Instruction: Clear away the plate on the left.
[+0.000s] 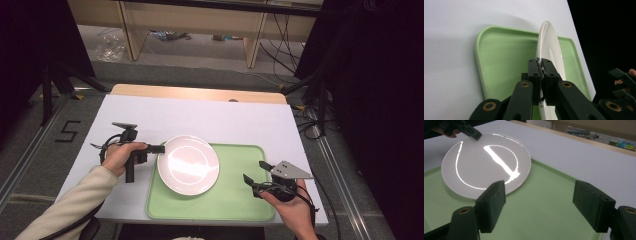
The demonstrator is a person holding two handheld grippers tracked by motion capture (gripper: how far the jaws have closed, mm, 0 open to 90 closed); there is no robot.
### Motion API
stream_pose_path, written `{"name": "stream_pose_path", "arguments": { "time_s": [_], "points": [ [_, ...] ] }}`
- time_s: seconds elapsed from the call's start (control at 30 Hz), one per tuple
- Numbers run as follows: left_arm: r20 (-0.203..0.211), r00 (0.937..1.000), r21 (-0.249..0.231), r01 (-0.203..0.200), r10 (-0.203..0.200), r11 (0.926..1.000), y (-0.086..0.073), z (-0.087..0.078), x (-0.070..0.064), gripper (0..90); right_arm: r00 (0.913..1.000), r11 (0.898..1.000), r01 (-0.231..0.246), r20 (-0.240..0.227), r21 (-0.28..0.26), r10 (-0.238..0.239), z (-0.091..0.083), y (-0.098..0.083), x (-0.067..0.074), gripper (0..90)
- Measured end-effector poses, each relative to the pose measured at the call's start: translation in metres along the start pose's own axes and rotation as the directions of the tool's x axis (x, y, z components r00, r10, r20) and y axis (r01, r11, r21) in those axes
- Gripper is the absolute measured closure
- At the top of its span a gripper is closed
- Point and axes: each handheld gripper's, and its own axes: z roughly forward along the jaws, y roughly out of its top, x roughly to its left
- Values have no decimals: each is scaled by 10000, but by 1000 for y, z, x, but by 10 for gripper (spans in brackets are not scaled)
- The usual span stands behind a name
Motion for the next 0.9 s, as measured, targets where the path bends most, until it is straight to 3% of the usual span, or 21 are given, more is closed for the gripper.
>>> {"name": "stream_pose_path", "arguments": {
  "time_s": [0.17,0.37,0.57,0.6,0.77,0.8,0.83,0.87,0.9],
  "points": [
    [-432,9977,151,-507,513,9986,-1,1,1,865,9999,9999,121,57,-78,-120,0,0,-1,271],
    [-729,9946,414,-708,737,9966,-2,2,4,849,10000,10000,71,17,-17,-71,0,0,0,270],
    [-1202,9871,580,-994,1058,9934,-5,4,4,830,9998,9998,197,72,-86,-197,1,0,-1,269],
    [-1363,9824,753,-1180,1274,9902,-5,4,4,824,9998,9997,206,73,-91,-205,1,0,-1,269],
    [-1469,9802,825,-1220,1331,9891,-7,6,3,789,9998,9998,194,68,-95,-193,1,0,-1,269],
    [-1534,9778,790,-1320,1429,9881,-7,6,2,772,9998,9997,203,72,-98,-202,1,0,-1,269],
    [-1581,9715,833,-1650,1765,9828,-6,3,2,760,9998,9997,206,68,-99,-206,1,0,-1,269],
    [-1476,9765,612,-1493,1569,9869,-6,2,0,757,9998,9997,207,70,-96,-206,1,0,-1,269],
    [-1333,9765,598,-1629,1696,9848,-5,1,-1,732,9998,9997,206,69,-95,-205,1,0,-1,269]
  ]
}}
